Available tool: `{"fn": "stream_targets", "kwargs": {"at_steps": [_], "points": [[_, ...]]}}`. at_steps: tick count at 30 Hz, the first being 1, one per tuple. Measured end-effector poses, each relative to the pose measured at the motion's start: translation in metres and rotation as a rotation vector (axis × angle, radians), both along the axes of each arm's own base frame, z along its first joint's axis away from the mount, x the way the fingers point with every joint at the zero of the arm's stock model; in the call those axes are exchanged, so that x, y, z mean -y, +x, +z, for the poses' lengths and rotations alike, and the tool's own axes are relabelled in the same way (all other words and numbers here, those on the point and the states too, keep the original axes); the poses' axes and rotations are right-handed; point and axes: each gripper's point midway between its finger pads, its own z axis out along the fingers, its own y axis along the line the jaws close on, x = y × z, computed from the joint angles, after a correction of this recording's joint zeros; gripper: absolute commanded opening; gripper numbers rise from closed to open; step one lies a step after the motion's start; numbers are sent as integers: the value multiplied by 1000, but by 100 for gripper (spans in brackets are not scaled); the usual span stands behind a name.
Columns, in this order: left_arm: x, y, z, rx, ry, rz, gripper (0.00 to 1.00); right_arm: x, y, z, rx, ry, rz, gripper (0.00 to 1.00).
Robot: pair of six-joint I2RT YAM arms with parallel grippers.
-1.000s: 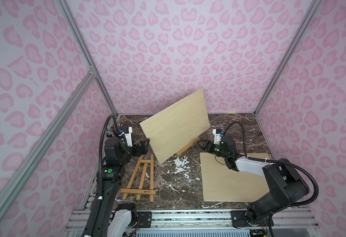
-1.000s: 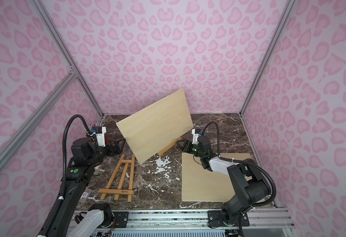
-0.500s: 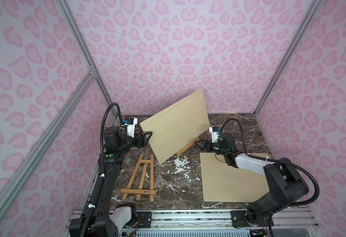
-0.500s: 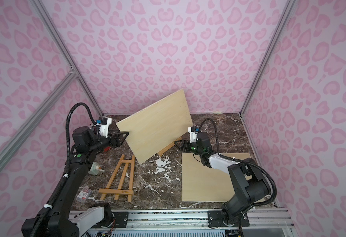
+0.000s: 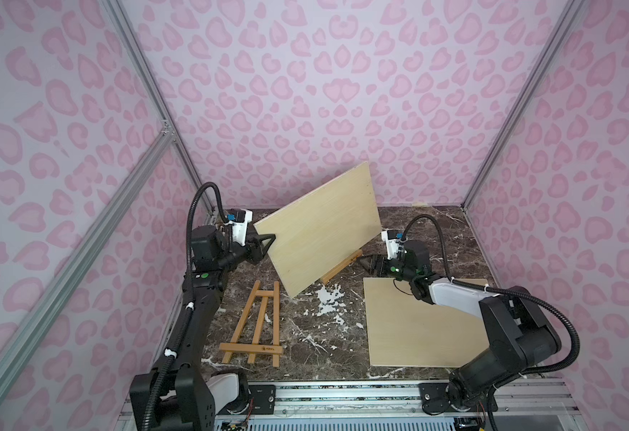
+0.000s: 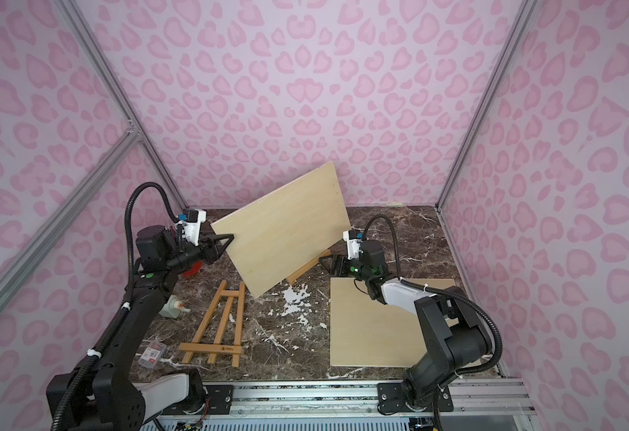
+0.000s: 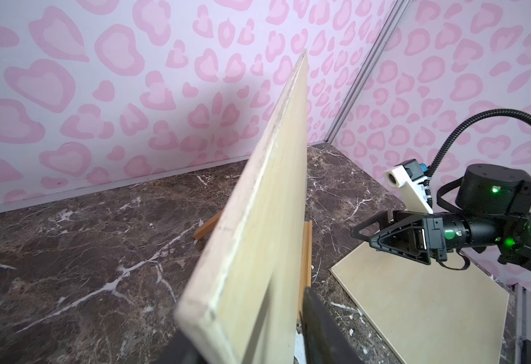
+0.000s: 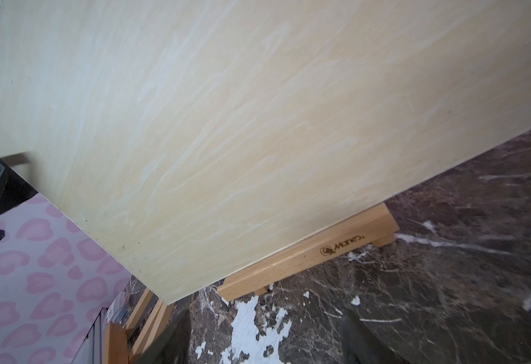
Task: Disassemble the easel
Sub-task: Pick up the drawing board from the easel.
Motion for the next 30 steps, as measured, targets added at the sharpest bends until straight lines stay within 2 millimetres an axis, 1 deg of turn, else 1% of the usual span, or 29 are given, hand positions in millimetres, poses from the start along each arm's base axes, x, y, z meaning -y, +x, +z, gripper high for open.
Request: {"fn": "stream_targets", "kwargs": {"at_steps": [4, 7, 8, 11, 16, 22, 29, 30], "points": [[4, 4, -2, -6, -24, -28, 36, 1, 2, 1, 2, 2, 2, 75], [7, 4, -6, -28, -46, -49, 36, 2, 3, 2, 8, 4, 3, 75], [7, 4, -6, -31, -53, -54, 31, 2, 4, 2, 7, 3, 2, 76], [9, 3, -4, -16, -64, -66, 28, 2, 4, 1, 6, 3, 1, 76], [10, 5, -6, -30, -92, -74, 24, 2, 4, -1, 5, 4, 4, 76], [11, 5, -7, -28, -106, -77, 17, 1, 5, 2, 16, 11, 7, 76], [19, 1, -4, -39, -145, -128, 3, 1, 7, 1, 16, 17, 6, 76], [20, 1, -4, -40, -148, -130, 2, 1, 7, 1, 16, 18, 5, 76]]}}
